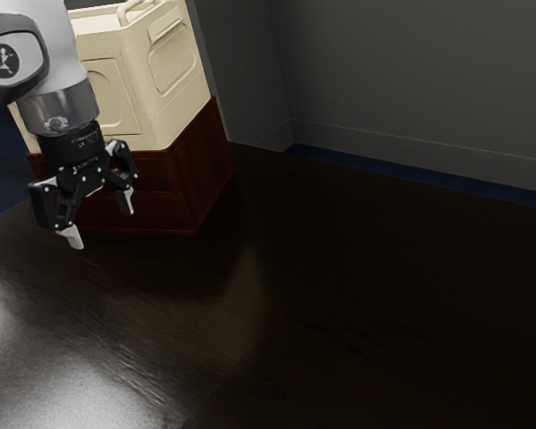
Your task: Pull the drawer handle with one arm to open the drawer
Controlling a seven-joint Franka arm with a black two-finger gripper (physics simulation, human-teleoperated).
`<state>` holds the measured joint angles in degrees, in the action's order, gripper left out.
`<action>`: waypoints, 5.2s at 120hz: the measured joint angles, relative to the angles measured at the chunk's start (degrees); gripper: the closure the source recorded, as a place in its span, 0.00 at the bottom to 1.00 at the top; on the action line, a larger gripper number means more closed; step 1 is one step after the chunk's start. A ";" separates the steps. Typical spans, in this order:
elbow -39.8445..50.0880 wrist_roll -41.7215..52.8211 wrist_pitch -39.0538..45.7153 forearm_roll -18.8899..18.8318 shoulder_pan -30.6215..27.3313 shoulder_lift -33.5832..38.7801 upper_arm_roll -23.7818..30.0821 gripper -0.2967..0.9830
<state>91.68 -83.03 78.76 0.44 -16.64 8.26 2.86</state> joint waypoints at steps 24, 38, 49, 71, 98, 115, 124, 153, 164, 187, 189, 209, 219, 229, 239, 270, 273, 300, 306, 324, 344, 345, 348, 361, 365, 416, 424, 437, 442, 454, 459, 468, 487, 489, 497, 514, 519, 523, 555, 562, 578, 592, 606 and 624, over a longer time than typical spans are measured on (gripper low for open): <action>2.26 -0.88 4.04 -2.05 -1.25 0.26 -0.75 0.23; 1.81 -1.61 4.75 -2.20 -1.19 -0.87 -1.40 0.23; 0.45 -2.27 4.76 -2.04 -1.28 -0.88 -1.38 0.23; -2.15 -3.31 5.51 0.14 -19.10 -3.39 11.17 0.23; -0.04 -4.17 12.30 0.39 -23.02 -4.05 8.31 0.23; 1.32 -4.40 19.36 0.14 -22.69 -6.64 6.77 0.23; 1.38 -4.49 23.02 -0.17 -23.03 -8.04 6.56 0.23; 0.50 -4.47 30.86 -1.67 -23.18 -12.39 5.19 0.23; -2.18 -4.44 33.03 -1.81 -22.87 -15.34 4.98 0.23; -2.51 -4.20 35.83 -1.86 -22.58 -16.40 3.34 0.23; -2.49 -4.13 35.99 -1.83 -22.66 -16.44 3.12 0.23; -3.74 -3.25 37.10 -1.64 -24.80 -17.80 2.89 0.23; -6.65 -2.79 37.41 -1.70 -24.64 -20.19 3.06 0.23; -8.64 -2.35 37.62 -1.73 -24.53 -22.20 3.11 0.23; -9.28 -1.98 38.02 -1.74 -24.52 -23.34 3.05 0.23; -10.93 -1.07 40.34 -1.84 -24.06 -25.70 3.01 0.23; -11.01 -0.98 40.46 -1.84 -24.06 -25.76 3.02 0.23; -11.27 -0.23 41.90 -1.84 -24.06 -27.08 2.86 0.23; -12.48 -0.11 42.30 -1.86 -24.05 -27.95 2.86 0.23; -14.12 0.22 43.06 -1.88 -24.06 -29.27 2.85 0.23; -14.34 0.52 43.44 -1.85 -24.06 -29.80 2.85 0.23; -14.34 0.54 43.46 -1.85 -24.06 -29.82 2.85 0.23; -14.36 0.58 43.49 -1.85 -24.06 -29.86 2.85 0.23; -14.27 0.76 43.60 -1.85 -24.06 -30.05 2.79 0.23; -14.21 0.80 43.62 -1.85 -24.06 -30.12 2.78 0.23; -13.67 1.07 43.81 -1.23 -23.97 -30.25 2.54 0.46; -13.55 1.09 43.82 -1.20 -23.90 -30.11 2.53 0.52; -13.07 1.17 43.82 -1.22 -23.88 -29.67 2.55 0.59; -12.80 1.20 43.82 -1.25 -23.91 -29.47 2.56 0.61; -12.14 1.26 43.82 -1.33 -23.97 -28.89 2.51 0.65; -11.60 1.28 43.82 -1.37 -24.05 -28.42 2.51 0.65; -10.97 1.32 43.83 -1.45 -24.19 -27.78 2.52 0.67; -8.23 1.37 43.80 -1.47 -24.55 -26.06 2.43 0.68; -7.97 1.37 43.80 -1.49 -24.58 -25.86 2.43 0.68; -7.26 1.39 43.81 -1.47 -24.60 -25.21 2.20 0.68; -6.08 1.42 43.81 -1.43 -24.65 -24.20 1.95 0.69; -5.36 1.41 43.81 -1.40 -24.61 -23.73 1.91 0.69; -4.92 1.41 43.82 -1.39 -24.59 -23.34 1.88 0.69; -0.68 1.23 44.03 -1.34 -24.74 -19.97 1.92 0.69; 0.40 1.18 44.38 -1.32 -24.75 -19.30 1.85 0.69; 2.57 1.06 44.93 -1.31 -24.92 -17.56 1.80 0.69; 3.87 0.94 45.23 -1.35 -25.03 -16.36 1.81 0.69; 5.41 0.83 45.50 -1.38 -24.86 -15.07 1.48 0.69; 8.81 0.58 46.41 -1.41 -25.38 -12.77 1.49 0.69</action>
<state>100.49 -82.44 125.17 -0.97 -42.02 -4.51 4.34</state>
